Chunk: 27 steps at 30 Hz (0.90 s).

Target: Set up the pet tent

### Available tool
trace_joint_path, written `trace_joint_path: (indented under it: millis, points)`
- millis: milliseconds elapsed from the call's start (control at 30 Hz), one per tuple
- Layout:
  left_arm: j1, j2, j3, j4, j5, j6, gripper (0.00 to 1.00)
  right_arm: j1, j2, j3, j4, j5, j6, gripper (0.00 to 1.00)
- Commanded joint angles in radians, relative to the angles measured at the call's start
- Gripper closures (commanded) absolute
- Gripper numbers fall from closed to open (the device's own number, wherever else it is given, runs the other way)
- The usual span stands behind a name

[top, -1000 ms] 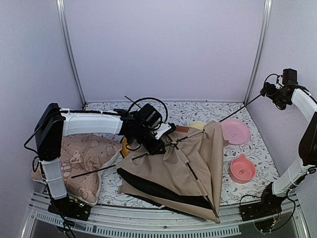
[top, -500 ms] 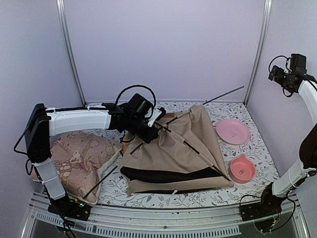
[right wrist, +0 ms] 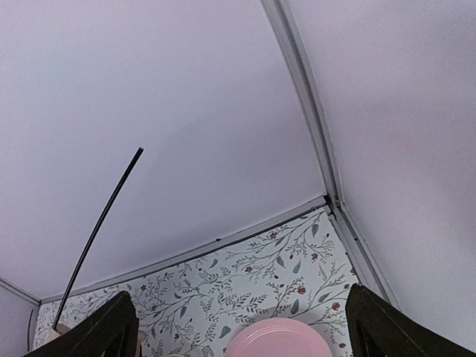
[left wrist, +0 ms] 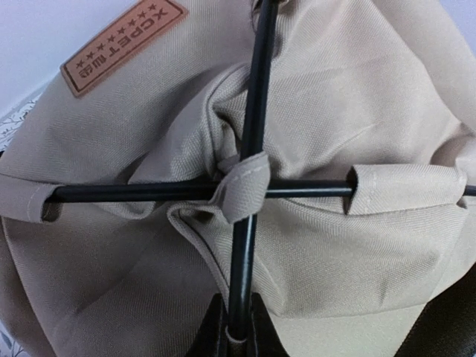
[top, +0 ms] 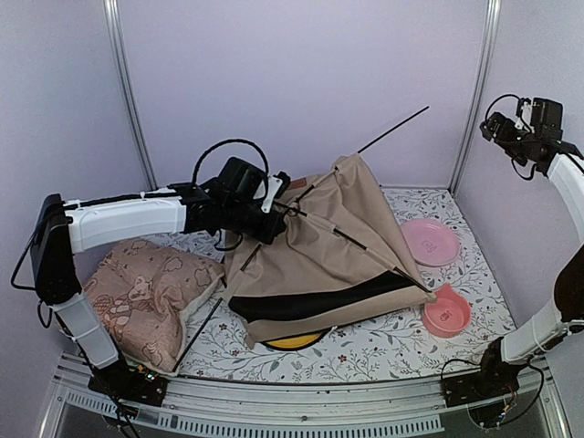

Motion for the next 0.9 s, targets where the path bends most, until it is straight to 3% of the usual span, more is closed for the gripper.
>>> trace_joint_path:
  millis: [0, 200, 633, 867]
  points:
    - [0.027, -0.037, 0.04, 0.124, -0.032, -0.091, 1.0, 0.14, -0.072, -0.013, 0.048, 0.005, 0.021, 0.01]
    - [0.036, -0.013, 0.103, 0.151, -0.036, -0.187, 1.0, 0.356, -0.154, -0.104, 0.122, 0.02, 0.046, 0.01]
    - [0.043, 0.015, 0.17, 0.259, -0.055, -0.368, 1.0, 0.849, -0.171, -0.205, 0.121, 0.22, 0.135, 0.02]
    - [0.043, 0.037, 0.16, 0.316, -0.033, -0.418, 1.0, 0.993, -0.13, -0.245, 0.215, 0.244, 0.285, 0.06]
